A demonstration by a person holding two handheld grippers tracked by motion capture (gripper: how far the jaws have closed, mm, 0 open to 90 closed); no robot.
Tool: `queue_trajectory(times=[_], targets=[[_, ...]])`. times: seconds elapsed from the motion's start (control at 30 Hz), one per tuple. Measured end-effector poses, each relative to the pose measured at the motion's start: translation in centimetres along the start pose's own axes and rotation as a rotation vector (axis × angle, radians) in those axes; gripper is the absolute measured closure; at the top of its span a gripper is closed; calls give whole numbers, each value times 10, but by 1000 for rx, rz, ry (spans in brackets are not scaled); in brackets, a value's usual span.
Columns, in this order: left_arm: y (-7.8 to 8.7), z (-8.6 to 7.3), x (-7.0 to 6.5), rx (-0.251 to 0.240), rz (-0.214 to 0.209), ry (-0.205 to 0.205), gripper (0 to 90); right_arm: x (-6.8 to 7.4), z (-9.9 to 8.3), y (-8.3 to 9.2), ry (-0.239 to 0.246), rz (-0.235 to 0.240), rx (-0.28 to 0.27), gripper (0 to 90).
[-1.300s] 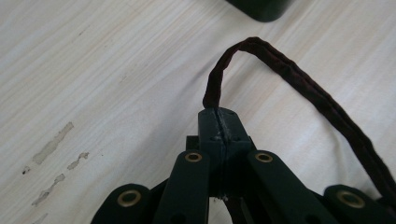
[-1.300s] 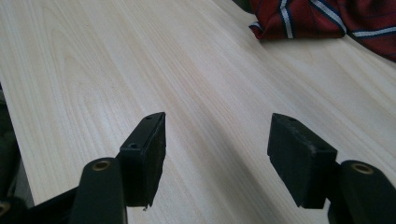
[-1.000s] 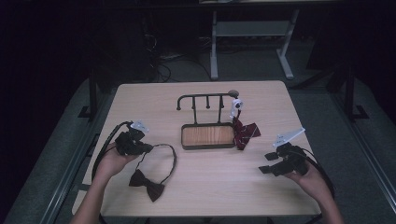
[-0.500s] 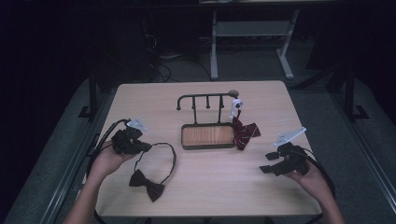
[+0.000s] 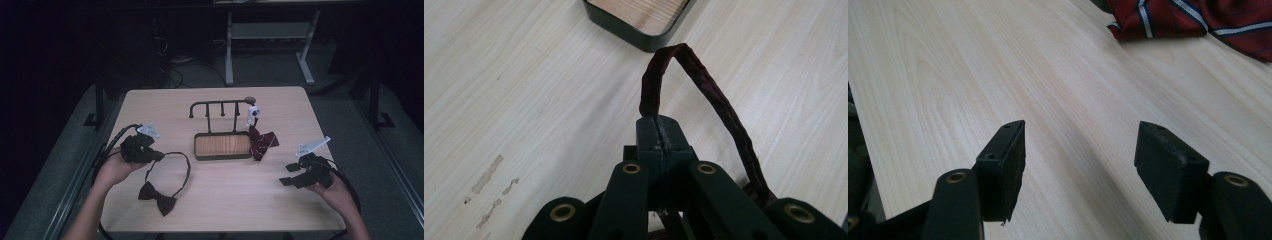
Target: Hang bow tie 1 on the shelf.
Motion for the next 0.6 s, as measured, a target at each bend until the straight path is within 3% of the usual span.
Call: queue_trajectory(times=[0.6], targets=[[16,18,-1,-31,-19,-40,900,-1,-2,2,-5,-6,1,365]])
Point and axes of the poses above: each handheld gripper's, and its own axes: y roughly backward along the jaws, z roughly out of its top, x roughly to its left, the point moved 7 cm from there along -y, roughly forward along the jaws, and after that the axes turned 14 degrees about z, right-handed, at the moved point
